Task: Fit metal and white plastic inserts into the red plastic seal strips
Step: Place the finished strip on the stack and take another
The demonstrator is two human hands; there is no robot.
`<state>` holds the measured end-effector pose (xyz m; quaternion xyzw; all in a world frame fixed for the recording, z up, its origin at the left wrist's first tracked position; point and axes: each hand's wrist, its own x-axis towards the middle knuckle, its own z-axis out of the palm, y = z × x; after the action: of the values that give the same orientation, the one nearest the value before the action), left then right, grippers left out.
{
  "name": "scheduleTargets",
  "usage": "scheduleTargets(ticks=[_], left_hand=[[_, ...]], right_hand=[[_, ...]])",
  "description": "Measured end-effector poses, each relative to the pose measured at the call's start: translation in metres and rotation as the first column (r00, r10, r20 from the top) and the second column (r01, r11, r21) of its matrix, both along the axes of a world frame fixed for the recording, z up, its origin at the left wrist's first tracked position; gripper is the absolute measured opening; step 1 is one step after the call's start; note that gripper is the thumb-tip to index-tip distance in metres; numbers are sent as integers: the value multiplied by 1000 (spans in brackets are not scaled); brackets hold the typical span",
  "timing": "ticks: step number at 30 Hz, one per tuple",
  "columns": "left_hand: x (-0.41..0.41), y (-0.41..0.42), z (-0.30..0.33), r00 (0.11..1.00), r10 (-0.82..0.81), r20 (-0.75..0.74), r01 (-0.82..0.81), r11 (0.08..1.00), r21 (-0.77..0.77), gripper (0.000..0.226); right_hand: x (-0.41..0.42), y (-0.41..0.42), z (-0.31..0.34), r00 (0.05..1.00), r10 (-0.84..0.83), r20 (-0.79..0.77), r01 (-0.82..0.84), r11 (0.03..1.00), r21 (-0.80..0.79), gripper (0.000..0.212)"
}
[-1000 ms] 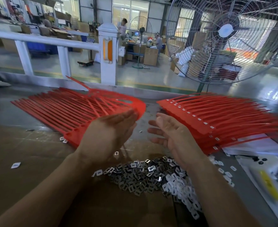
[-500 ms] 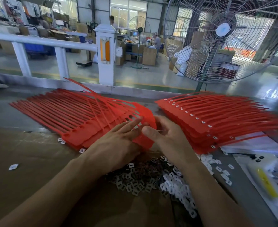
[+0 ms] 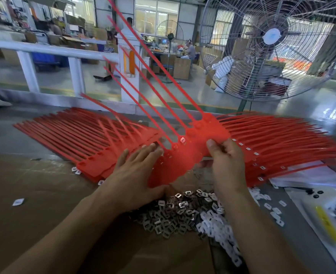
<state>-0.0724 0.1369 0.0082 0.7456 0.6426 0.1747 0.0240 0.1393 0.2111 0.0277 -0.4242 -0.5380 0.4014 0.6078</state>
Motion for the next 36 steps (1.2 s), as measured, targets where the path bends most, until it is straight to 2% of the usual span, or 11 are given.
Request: scheduleTargets(ticks=[3,5,11,14,19,22,26,29,33,36], left_hand=[[-2,1,4,994,107,8,-108,992,61,104],[-5,2,6,992,123,-2,-123,991,59,108],[-3,-5,9,998,-26,52,28,999,-39,99],[2,-8,14,999,-51,18,49,995,89,96],[15,-14,27,990,-65,-123,108,916,387,86],[17,-14,34,972,-69,-226,167,877,449,85],[16,-14,38,953,-84,-292,211,875,436,83],[4,-9,35,956,-83,-282,184,917,354,87],[-16,-1,24,978,-108,-179,139,976,169,87],[-23,4,13,985,-142,-100,148,987,58,80]], right_hand=[[-1,2,1,984,9,-177,-24,997,-79,18],[-2,2,2,964,21,-265,-57,990,-129,18],[0,1,2,961,67,-269,-111,982,-151,19],[3,4,2,963,48,-267,-92,983,-158,19],[9,10,4,893,-41,-448,-50,981,-190,21],[14,8,7,880,-121,-459,19,975,-221,26],[16,5,8,909,-188,-372,90,960,-265,33],[16,2,5,953,-178,-247,101,949,-298,11],[24,0,-1,979,-162,122,190,947,-259,30],[28,2,-2,902,-152,403,245,951,-190,21]])
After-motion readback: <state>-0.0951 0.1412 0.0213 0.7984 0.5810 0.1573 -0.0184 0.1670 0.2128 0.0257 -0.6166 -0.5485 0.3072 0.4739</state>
